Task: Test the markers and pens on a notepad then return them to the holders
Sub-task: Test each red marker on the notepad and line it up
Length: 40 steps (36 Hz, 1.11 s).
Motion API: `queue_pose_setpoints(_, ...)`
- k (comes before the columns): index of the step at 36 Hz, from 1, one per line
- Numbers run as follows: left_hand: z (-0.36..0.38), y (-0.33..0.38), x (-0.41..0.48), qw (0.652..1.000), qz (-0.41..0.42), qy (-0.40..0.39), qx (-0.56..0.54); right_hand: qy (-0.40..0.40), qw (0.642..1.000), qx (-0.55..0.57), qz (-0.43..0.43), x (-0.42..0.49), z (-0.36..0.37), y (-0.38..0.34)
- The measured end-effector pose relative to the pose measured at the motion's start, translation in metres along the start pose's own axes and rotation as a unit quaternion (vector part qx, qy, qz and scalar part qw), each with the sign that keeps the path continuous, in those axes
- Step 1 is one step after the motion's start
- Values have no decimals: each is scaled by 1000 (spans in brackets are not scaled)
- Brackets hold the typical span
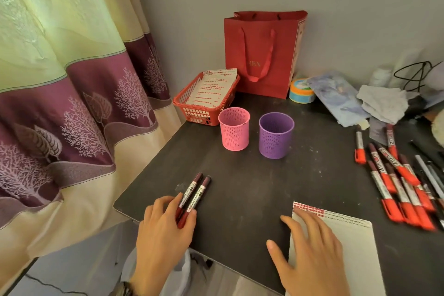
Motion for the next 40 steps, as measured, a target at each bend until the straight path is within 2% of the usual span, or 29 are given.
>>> queue_pose_setpoints(5,3,0,-4,1000,2,7,7,1,1000,27,3,1,13,6)
queue_pose_setpoints(14,-1,3,-6,1000,3,-13,19,-60,996,56,-17,2,20,11)
queue_pose_setpoints(17,-4,12,-9,1000,4,-17,20,-34,987,156,-25,1,13,12)
queue_pose_setpoints(20,-8,30,-9,1000,21,-15,9,26,943,330,-22,-1,-2,17)
queue_pose_setpoints(23,-5,56,-5,997,61,-37,12,63,922,382,1,-3,-18,35)
queue_pose_setpoints(26,4,87,-4,986,161,-47,-7,88,923,374,1,-10,-32,61)
queue_pose_setpoints(28,16,111,-2,971,226,-76,0,97,939,329,-3,-18,-35,81)
queue_pose_setpoints(33,52,188,26,920,354,-165,38,31,988,150,-8,-28,-29,127)
queue_pose_setpoints(36,71,242,44,888,405,-216,28,-7,997,76,7,-31,-24,136)
queue_pose_setpoints(40,94,309,64,866,423,-264,40,66,993,93,0,-28,-27,136)
Point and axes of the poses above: each hand's wrist, its own x-axis towards the middle knuckle, its own z-axis out of the palm, y = z × x, the point moved 2 cm from there along x, towards the middle knuckle, and after that the axes turned 11 degrees about -y, right-handed, at the moved point
